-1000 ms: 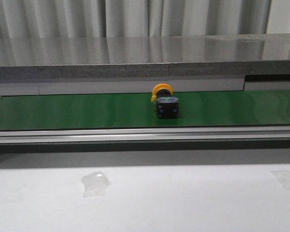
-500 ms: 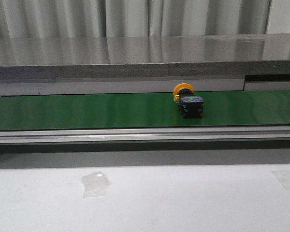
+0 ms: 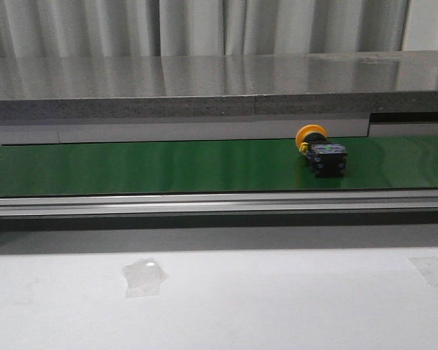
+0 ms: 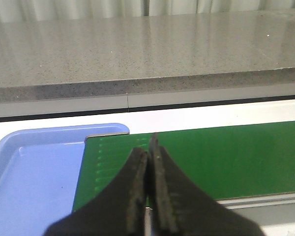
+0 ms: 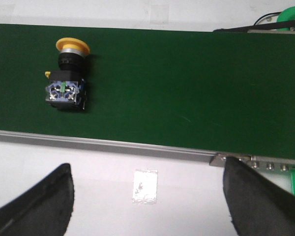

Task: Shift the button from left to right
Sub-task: 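Lower the right gripper onto the button at the belt end and grasp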

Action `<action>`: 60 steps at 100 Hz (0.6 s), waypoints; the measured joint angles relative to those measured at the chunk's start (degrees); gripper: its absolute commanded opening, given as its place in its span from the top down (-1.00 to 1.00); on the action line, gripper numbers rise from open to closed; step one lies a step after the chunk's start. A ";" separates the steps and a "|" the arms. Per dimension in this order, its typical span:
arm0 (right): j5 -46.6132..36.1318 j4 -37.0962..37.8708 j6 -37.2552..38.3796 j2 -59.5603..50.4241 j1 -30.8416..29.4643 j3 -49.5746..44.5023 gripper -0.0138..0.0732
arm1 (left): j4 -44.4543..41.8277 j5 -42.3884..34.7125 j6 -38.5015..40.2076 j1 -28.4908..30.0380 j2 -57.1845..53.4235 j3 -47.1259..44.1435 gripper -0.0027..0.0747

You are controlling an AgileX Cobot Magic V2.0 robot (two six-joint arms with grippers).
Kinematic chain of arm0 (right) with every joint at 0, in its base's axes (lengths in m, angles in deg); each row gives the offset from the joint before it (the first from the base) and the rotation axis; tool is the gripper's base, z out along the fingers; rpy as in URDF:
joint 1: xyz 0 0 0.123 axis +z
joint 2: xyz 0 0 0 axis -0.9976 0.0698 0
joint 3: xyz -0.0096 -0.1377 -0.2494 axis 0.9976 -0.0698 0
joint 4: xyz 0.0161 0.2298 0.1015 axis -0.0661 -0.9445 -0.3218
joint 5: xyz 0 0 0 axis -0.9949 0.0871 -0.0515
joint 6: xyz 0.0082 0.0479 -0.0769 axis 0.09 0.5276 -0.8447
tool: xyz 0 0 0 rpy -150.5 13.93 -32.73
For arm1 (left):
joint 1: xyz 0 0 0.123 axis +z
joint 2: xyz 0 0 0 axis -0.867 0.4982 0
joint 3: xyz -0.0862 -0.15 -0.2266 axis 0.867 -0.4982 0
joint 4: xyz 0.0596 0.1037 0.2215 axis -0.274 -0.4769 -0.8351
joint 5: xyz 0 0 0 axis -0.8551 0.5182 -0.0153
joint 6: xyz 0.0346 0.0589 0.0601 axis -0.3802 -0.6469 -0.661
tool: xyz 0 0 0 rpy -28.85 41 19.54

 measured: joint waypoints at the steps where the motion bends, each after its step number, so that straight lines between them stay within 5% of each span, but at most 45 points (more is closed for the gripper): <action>1: 0.00 0.00 -0.16 0.62 0.00 0.23 -0.73 | 0.00 0.00 0.00 0.00 0.00 0.00 0.98; 60: 2.62 -1.12 -5.05 22.63 0.00 12.83 -0.73 | 0.00 0.00 0.00 0.00 0.00 0.00 0.98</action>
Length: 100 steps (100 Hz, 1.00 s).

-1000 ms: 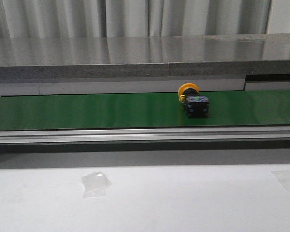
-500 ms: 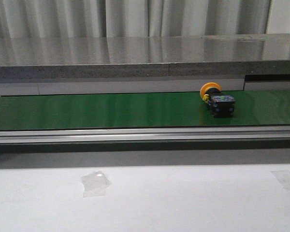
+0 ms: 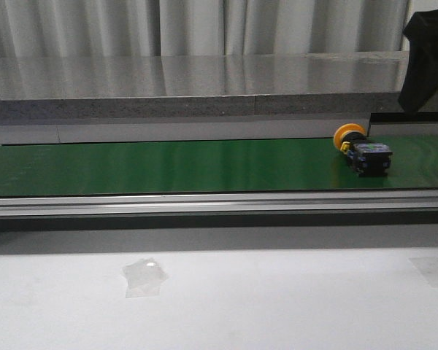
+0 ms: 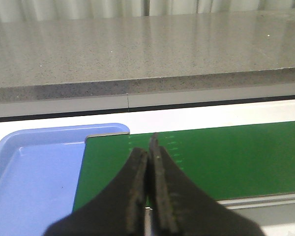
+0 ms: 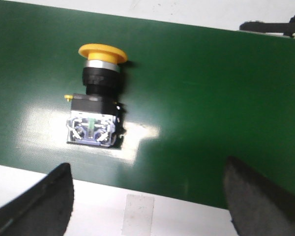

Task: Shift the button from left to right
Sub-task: 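Lower the right gripper onto the button at the belt end and grasp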

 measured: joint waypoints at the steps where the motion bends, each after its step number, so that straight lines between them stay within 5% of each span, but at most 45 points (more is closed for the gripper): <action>1: 0.00 0.00 0.00 0.28 0.00 0.16 -0.73 | 0.00 0.00 0.00 0.00 0.00 0.00 0.98; 76: -5.33 0.36 -2.27 11.31 0.00 1.53 -0.68 | 0.00 0.00 0.00 0.00 0.00 0.00 0.98; 83: -6.02 0.50 -2.27 12.54 0.00 1.53 -0.49 | 0.00 0.00 0.00 0.00 0.00 0.00 0.98; 100: -6.16 0.99 -1.99 13.58 0.00 1.58 0.35 | 0.00 0.00 0.00 0.00 0.00 0.00 0.98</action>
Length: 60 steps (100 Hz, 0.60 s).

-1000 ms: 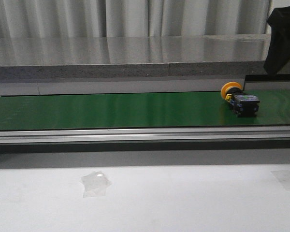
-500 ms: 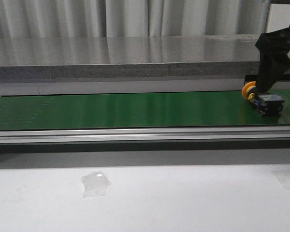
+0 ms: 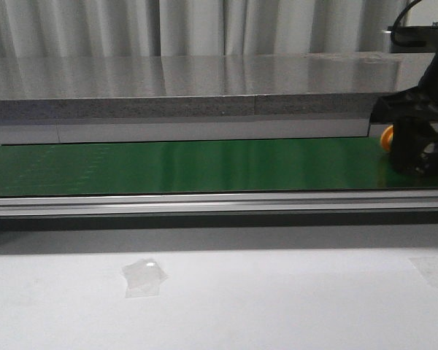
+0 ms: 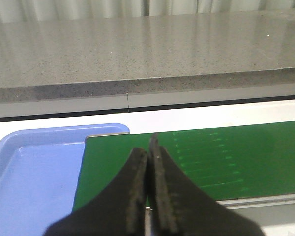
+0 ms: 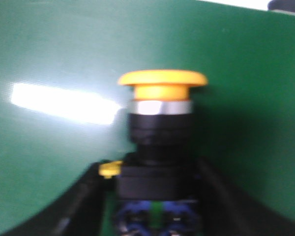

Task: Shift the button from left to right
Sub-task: 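Lower the right gripper onto the button at the belt end and grasp, then lift the button with the right gripper over the green bin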

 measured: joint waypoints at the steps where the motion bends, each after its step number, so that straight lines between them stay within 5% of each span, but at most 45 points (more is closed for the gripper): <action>1: 0.00 0.00 0.15 0.00 0.00 0.00 0.37 | 0.00 0.00 0.00 0.00 0.00 0.00 0.98; 10: 1.14 0.00 0.14 0.00 0.00 0.76 0.56 | 0.00 0.00 0.00 0.00 0.00 0.00 0.98; 60: 13.91 4.45 0.27 -0.10 -1.01 12.80 0.57 | 0.00 0.00 0.00 0.00 0.00 0.00 0.98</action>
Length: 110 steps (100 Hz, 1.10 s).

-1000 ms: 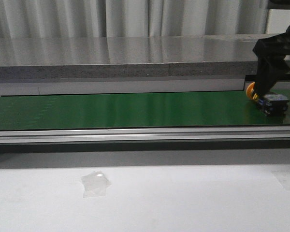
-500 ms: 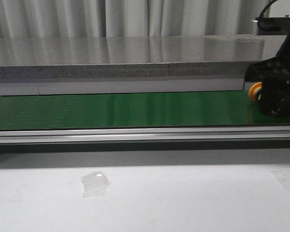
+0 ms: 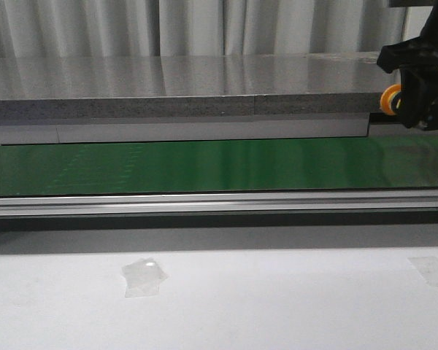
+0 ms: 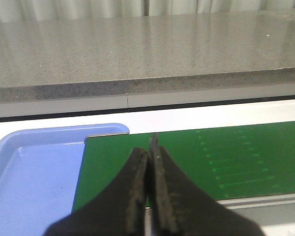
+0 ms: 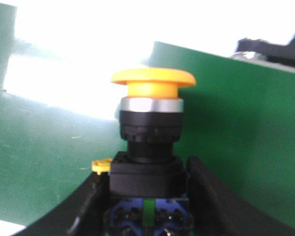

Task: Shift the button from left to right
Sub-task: 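Lift the button with the right gripper over the green bin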

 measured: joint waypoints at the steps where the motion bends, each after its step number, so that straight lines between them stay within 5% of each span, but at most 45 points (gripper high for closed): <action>1: 0.00 0.23 0.00 -0.12 -0.29 -0.02 0.57 | 0.00 0.00 0.00 0.00 0.00 0.00 0.98; 61: -4.84 2.08 -5.96 -2.00 -23.42 0.59 0.57 | 0.00 0.00 0.00 0.00 0.00 0.00 0.98; 110: -7.79 2.08 -8.54 7.70 -26.66 0.68 0.57 | 0.00 0.00 0.00 0.00 0.00 0.00 0.98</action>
